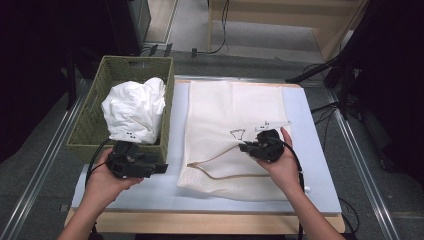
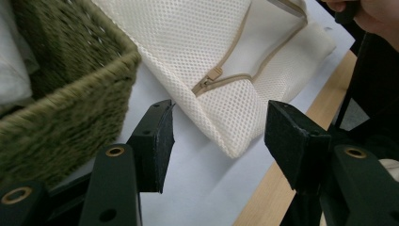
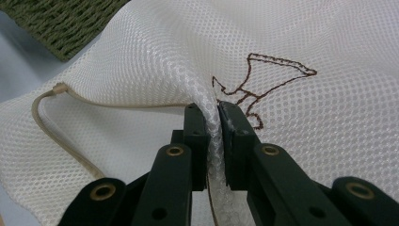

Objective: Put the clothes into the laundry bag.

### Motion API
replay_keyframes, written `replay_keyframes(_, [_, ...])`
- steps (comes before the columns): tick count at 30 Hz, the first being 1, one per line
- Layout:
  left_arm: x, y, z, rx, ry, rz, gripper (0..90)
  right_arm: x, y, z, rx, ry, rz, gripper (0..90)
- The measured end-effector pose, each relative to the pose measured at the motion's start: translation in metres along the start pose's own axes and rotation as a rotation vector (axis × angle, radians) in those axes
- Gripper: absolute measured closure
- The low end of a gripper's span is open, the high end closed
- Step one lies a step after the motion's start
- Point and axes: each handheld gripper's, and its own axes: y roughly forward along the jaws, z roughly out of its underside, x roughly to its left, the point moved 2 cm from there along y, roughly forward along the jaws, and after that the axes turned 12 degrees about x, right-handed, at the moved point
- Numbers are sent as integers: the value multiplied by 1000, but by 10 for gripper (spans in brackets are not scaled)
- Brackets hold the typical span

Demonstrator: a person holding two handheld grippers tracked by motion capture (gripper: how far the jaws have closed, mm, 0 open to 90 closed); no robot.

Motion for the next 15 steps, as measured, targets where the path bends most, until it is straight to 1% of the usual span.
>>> replay_keyframes(2, [0,-4,-5,-5,5,3,433,0,-1,0,-3,5,-2,830])
replay_keyframes(6, [4,-11,-13,-6,12,-13,429,-1,-2,0,-9,12,-7,829])
replay_keyframes(9, [7,-15,-19,-9,4,-16,427,-1,-3,0,-11,9,-10,820])
replay_keyframes(10, [8,-17,-22,-8,6,-10,427,-1,-3,0,-10,7,-9,820])
replay_keyframes(15, [15,-20,-31,4,7,-24,425,0,-1,0,0,6,-6,821])
